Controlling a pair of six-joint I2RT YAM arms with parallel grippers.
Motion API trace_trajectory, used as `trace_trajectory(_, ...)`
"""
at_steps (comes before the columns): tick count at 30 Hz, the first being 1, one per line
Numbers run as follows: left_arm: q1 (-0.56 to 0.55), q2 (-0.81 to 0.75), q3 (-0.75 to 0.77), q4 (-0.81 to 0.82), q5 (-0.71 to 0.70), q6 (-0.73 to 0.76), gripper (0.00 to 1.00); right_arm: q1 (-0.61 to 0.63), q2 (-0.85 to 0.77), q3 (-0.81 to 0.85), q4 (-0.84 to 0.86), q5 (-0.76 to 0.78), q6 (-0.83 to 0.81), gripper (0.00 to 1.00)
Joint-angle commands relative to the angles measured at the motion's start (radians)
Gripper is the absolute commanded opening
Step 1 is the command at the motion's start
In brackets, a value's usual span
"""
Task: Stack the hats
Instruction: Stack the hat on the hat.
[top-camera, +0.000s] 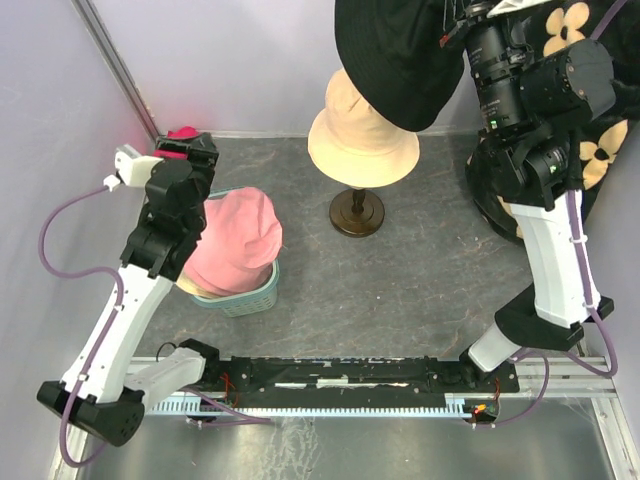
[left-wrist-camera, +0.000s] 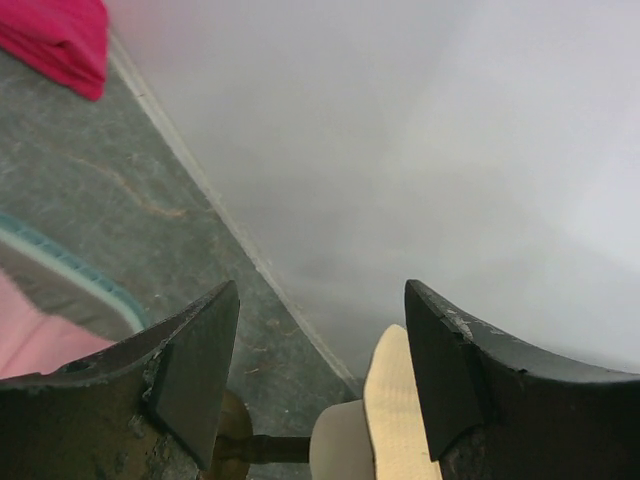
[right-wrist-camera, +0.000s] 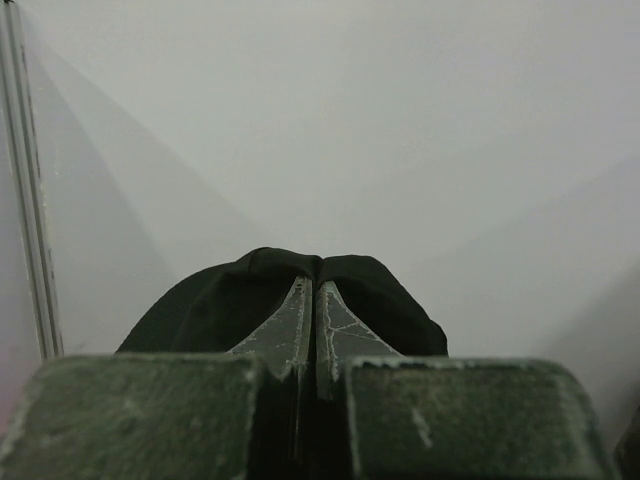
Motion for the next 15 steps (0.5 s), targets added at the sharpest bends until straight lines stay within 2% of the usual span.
trace_trajectory(1,0.002,0.073,0.111,0.130,0.090,0.138,0.74,-0.038,0.021,-0.007,0.014,-0.025,0.043,0.02)
trace_trajectory(7,0.003,0.218,0.266,0.184,0.266,0.220,0.76,-0.079,0.059,-0.013,0.000,-0.042,0.070,0.02)
trace_trajectory(15,0.002,0.397,0.408,0.283,0.505,0.240,0.78,-0.123,0.084,-0.035,-0.021,-0.099,0.119,0.02)
